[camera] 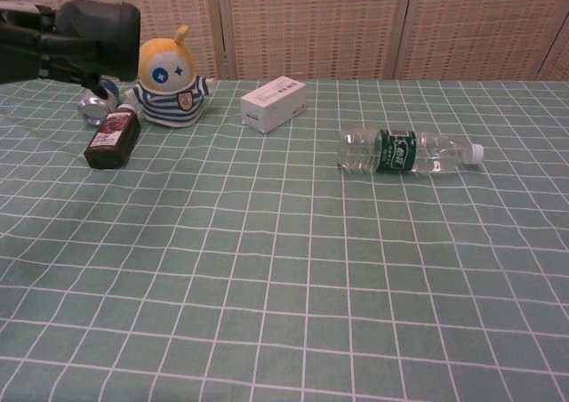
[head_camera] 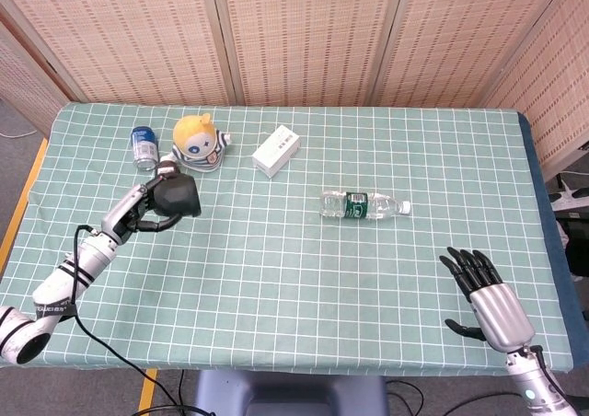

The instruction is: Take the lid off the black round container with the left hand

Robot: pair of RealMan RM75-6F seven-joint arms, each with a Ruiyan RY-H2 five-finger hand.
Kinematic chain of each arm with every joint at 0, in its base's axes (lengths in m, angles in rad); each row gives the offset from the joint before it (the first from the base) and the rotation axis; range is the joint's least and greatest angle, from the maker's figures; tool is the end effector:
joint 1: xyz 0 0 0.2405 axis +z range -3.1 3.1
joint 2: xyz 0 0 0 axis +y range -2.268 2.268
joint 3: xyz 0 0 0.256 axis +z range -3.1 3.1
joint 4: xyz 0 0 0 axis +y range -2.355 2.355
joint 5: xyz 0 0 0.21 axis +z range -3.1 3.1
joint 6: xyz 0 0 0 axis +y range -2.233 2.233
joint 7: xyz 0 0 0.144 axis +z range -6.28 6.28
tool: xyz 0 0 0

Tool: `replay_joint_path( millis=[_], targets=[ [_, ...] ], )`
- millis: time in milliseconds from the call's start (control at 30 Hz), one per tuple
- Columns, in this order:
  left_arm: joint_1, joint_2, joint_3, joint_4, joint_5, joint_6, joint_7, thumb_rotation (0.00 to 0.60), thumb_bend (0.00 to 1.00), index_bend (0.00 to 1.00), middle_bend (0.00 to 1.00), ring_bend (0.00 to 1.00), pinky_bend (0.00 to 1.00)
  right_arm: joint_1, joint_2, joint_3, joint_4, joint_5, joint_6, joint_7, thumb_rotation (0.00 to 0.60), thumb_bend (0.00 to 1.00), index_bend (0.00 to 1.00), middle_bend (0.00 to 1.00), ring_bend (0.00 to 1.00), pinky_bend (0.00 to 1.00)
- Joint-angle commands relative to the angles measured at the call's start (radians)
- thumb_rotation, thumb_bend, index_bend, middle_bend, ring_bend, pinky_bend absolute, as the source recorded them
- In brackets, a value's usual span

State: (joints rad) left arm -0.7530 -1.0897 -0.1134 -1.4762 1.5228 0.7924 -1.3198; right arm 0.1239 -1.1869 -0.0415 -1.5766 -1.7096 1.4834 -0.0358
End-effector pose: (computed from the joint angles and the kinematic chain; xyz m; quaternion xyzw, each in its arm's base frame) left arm -0.1941 0.3693 0.1127 -0.4990 -0.7061 -0.4794 0.1505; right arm -0.2845 -0.1692 0.1169 0.6793 -0.3515 0.4067 0.4996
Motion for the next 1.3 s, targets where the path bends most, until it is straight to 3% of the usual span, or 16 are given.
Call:
replay_joint_path(
  millis=[33, 100, 133, 267, 300, 333, 367, 400, 467, 500, 600, 633, 800, 967, 1100, 1300],
  targets=[
    [-0.104, 0.074, 0.108, -0.005, 0.108, -0.221, 0.208, 0.6, 0.35, 0.77, 0.79, 0.52, 0.42, -0.006, -0.007, 0.006, 0.005, 0.0, 0.015, -0.012, 0.6, 0.0, 0.0, 0.0, 0.0, 0.0],
    [-0.124, 0.07, 0.118, 0.027, 0.105, -0.277, 0.407, 0.6, 0.34, 0.77, 0.8, 0.52, 0.42, -0.007, -0.006, 0.005, 0.006, -0.004, 0.019, -0.011, 0.6, 0.0, 0.0, 0.0, 0.0, 0.0],
    [-0.128, 0.064, 0.117, 0.042, 0.084, -0.309, 0.57, 0.6, 0.34, 0.78, 0.81, 0.53, 0.42, -0.008, -0.006, 0.005, 0.004, -0.004, 0.02, -0.01, 0.6, 0.0, 0.0, 0.0, 0.0, 0.0],
    [-0.119, 0.053, 0.106, 0.047, 0.03, -0.321, 0.771, 0.6, 0.34, 0.8, 0.82, 0.53, 0.47, -0.008, -0.005, 0.005, 0.003, -0.004, 0.02, -0.009, 0.6, 0.0, 0.0, 0.0, 0.0, 0.0],
    [-0.116, 0.048, 0.104, 0.053, 0.014, -0.318, 0.873, 0.6, 0.34, 0.81, 0.82, 0.53, 0.48, -0.007, -0.004, 0.005, 0.003, -0.004, 0.019, -0.009, 0.6, 0.0, 0.0, 0.0, 0.0, 0.0],
    [-0.098, 0.034, 0.092, 0.051, -0.05, -0.294, 1.054, 0.6, 0.34, 0.81, 0.83, 0.54, 0.51, -0.007, -0.004, 0.004, 0.003, -0.005, 0.017, -0.009, 0.6, 0.0, 0.0, 0.0, 0.0, 0.0],
    [-0.089, 0.028, 0.09, 0.062, -0.08, -0.252, 1.257, 0.6, 0.34, 0.82, 0.83, 0.55, 0.52, -0.006, -0.003, 0.0, 0.001, -0.007, 0.013, -0.008, 0.6, 0.0, 0.0, 0.0, 0.0, 0.0],
    [-0.06, 0.01, 0.079, 0.049, -0.189, -0.187, 1.496, 0.6, 0.34, 0.82, 0.84, 0.55, 0.53, -0.006, 0.001, 0.0, -0.001, -0.007, 0.013, -0.007, 0.6, 0.0, 0.0, 0.0, 0.0, 0.0],
    [-0.032, -0.022, 0.08, 0.0, -0.398, -0.063, 1.838, 0.6, 0.34, 0.82, 0.84, 0.55, 0.55, -0.007, 0.004, 0.001, -0.004, -0.007, 0.016, -0.007, 0.6, 0.0, 0.0, 0.0, 0.0, 0.0],
    [-0.027, -0.049, 0.088, -0.046, -0.548, 0.048, 2.06, 0.6, 0.34, 0.82, 0.83, 0.56, 0.56, -0.008, 0.006, 0.001, -0.005, -0.008, 0.018, -0.006, 0.6, 0.0, 0.0, 0.0, 0.0, 0.0],
    [-0.046, -0.138, 0.096, -0.158, -0.839, 0.35, 2.502, 0.6, 0.34, 0.82, 0.83, 0.56, 0.57, -0.009, 0.009, -0.001, -0.007, -0.011, 0.019, -0.004, 0.6, 0.0, 0.0, 0.0, 0.0, 0.0],
    [-0.055, -0.162, 0.094, -0.175, -0.887, 0.419, 2.583, 0.6, 0.34, 0.82, 0.83, 0.56, 0.57, -0.009, 0.01, -0.002, -0.009, -0.012, 0.017, -0.001, 0.6, 0.0, 0.0, 0.0, 0.0, 0.0],
    [-0.085, -0.23, 0.065, -0.216, -1.028, 0.593, 2.771, 0.6, 0.34, 0.82, 0.83, 0.57, 0.63, -0.01, 0.016, -0.007, -0.014, -0.021, 0.022, 0.009, 0.6, 0.0, 0.0, 0.0, 0.0, 0.0],
    [-0.093, -0.24, 0.067, -0.244, -1.037, 0.661, 2.82, 0.6, 0.34, 0.82, 0.84, 0.59, 0.65, -0.01, 0.019, -0.009, -0.016, -0.025, 0.022, 0.01, 0.6, 0.0, 0.0, 0.0, 0.0, 0.0],
    [-0.086, -0.212, 0.054, -0.279, -1.044, 0.593, 2.753, 0.6, 0.35, 0.82, 0.84, 0.6, 0.65, -0.011, 0.018, -0.01, -0.016, -0.024, 0.019, 0.008, 0.6, 0.0, 0.0, 0.0, 0.0, 0.0],
    [-0.066, -0.122, 0.02, -0.284, -0.975, 0.333, 2.469, 0.6, 0.35, 0.81, 0.83, 0.59, 0.64, -0.011, 0.016, -0.008, -0.015, -0.02, 0.017, 0.005, 0.6, 0.0, 0.0, 0.0, 0.0, 0.0]
  ],
)
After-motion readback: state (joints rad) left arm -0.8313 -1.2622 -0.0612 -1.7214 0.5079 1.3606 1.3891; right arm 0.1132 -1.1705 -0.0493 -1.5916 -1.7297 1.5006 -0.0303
